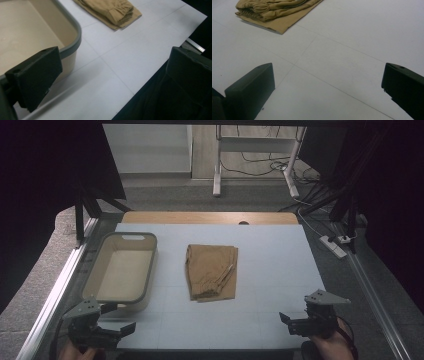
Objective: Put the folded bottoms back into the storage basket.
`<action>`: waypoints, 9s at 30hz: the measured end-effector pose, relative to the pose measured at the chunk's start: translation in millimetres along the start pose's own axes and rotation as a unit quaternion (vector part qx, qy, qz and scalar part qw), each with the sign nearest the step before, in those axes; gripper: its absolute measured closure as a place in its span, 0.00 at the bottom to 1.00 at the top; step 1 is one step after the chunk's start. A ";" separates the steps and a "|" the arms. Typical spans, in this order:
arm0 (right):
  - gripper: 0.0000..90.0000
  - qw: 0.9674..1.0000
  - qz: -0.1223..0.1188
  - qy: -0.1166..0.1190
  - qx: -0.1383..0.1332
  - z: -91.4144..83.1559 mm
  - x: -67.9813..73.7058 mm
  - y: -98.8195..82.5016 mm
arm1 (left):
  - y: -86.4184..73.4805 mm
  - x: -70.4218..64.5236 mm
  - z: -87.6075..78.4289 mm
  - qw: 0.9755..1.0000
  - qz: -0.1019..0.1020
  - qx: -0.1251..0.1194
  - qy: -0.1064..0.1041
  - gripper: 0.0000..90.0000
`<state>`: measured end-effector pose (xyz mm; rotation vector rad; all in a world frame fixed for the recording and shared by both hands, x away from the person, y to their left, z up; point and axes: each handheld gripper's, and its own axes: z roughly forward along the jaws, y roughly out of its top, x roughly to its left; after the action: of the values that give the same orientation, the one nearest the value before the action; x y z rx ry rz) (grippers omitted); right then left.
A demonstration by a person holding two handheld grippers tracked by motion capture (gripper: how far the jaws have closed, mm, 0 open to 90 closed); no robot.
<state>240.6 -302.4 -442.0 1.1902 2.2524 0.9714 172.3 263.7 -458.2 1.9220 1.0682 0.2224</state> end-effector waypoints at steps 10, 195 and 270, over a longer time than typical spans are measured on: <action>0.00 1.000 0.000 0.001 -0.001 0.1 -0.5 0.1 | 10.4 -6.6 8.1 1.000 0.003 -0.001 -0.006 0.00; 0.00 0.996 -0.046 0.074 -0.033 7.3 19.4 21.2 | 99.3 -13.5 236.1 0.980 0.073 0.186 0.022 0.82; 0.00 0.990 -0.059 0.123 -0.022 120.5 21.1 114.3 | 98.3 -11.8 235.7 0.980 0.074 0.183 0.018 0.81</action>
<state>367.6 -193.2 -439.2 0.9494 2.4448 1.1701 347.5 86.7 -515.9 2.3394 1.0437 0.1505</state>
